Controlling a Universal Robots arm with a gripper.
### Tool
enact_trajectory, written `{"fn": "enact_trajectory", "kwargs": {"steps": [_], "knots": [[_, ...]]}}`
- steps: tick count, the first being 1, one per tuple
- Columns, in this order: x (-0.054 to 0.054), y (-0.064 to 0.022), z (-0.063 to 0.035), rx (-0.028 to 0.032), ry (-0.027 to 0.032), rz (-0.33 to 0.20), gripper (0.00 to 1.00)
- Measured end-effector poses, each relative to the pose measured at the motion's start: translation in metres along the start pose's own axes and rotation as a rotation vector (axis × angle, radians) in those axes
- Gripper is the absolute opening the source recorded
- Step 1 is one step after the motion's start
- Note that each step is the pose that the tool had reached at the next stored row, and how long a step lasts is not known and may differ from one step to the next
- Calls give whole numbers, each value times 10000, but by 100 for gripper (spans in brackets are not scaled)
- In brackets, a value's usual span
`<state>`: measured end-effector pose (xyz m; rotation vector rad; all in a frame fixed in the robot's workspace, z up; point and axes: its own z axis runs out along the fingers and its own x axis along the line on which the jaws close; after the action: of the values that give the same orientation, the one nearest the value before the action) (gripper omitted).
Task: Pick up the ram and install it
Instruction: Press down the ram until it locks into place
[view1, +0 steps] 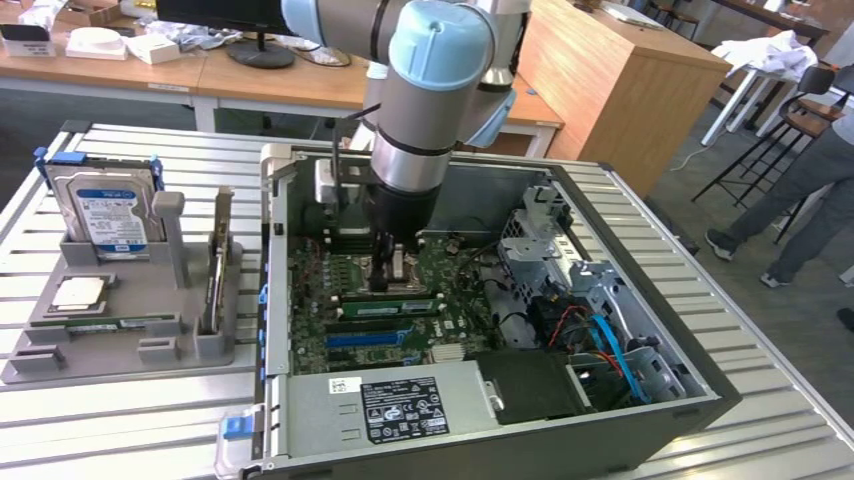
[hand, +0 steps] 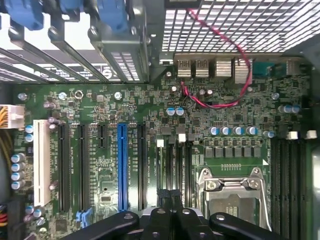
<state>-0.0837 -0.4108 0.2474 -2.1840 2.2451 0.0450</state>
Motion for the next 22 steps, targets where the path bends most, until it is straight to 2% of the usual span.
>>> {"fn": "enact_trajectory", "kwargs": {"steps": [13,15,18,22], "knots": [[-10,6,-385,-9,0,0,10],[-12,6,-453,-9,0,0,10],[-17,9,-619,-9,0,1,10],[-19,10,-730,-10,1,0,10]]}}
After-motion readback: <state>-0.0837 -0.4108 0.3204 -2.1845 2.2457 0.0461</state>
